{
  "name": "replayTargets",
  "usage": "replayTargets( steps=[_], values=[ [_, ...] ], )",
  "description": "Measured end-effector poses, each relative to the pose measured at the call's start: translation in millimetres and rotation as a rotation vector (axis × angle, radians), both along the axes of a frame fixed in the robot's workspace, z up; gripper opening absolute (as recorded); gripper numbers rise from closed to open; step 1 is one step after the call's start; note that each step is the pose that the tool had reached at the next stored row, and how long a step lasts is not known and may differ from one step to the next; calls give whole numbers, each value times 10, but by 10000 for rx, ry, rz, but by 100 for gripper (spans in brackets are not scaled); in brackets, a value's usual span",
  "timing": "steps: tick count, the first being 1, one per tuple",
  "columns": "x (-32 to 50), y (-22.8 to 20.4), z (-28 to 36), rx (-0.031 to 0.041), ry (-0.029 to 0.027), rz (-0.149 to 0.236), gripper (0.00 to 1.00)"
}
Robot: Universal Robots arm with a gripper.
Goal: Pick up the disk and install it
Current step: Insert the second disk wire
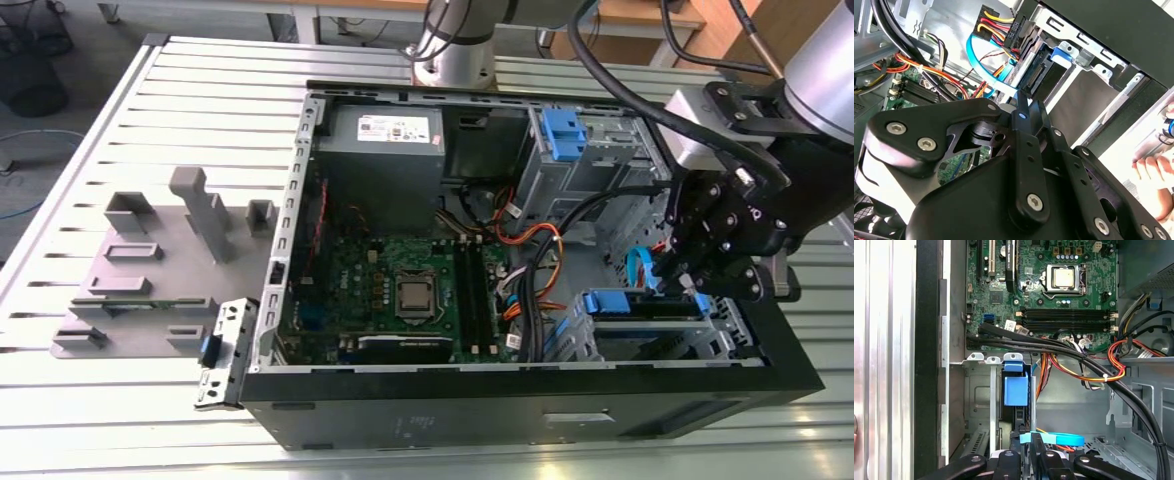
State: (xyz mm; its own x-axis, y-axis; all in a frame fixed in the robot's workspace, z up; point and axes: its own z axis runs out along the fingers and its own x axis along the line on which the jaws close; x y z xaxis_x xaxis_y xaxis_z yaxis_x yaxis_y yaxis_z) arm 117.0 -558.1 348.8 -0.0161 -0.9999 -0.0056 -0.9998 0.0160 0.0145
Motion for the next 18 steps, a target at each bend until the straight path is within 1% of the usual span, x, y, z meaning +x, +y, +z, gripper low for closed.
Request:
replayTargets(
  steps=[2,7,8,13,14,15,18],
  values=[
    [0,-1,17,-1,0,0,24],
    [0,0,125,0,0,0,24],
    [0,0,135,-1,0,0,24],
    [0,0,137,0,0,0,24],
    [0,7,140,-4,0,0,24],
    [0,23,139,-2,0,1,24],
    [1,85,137,-1,0,1,24]
  ],
)
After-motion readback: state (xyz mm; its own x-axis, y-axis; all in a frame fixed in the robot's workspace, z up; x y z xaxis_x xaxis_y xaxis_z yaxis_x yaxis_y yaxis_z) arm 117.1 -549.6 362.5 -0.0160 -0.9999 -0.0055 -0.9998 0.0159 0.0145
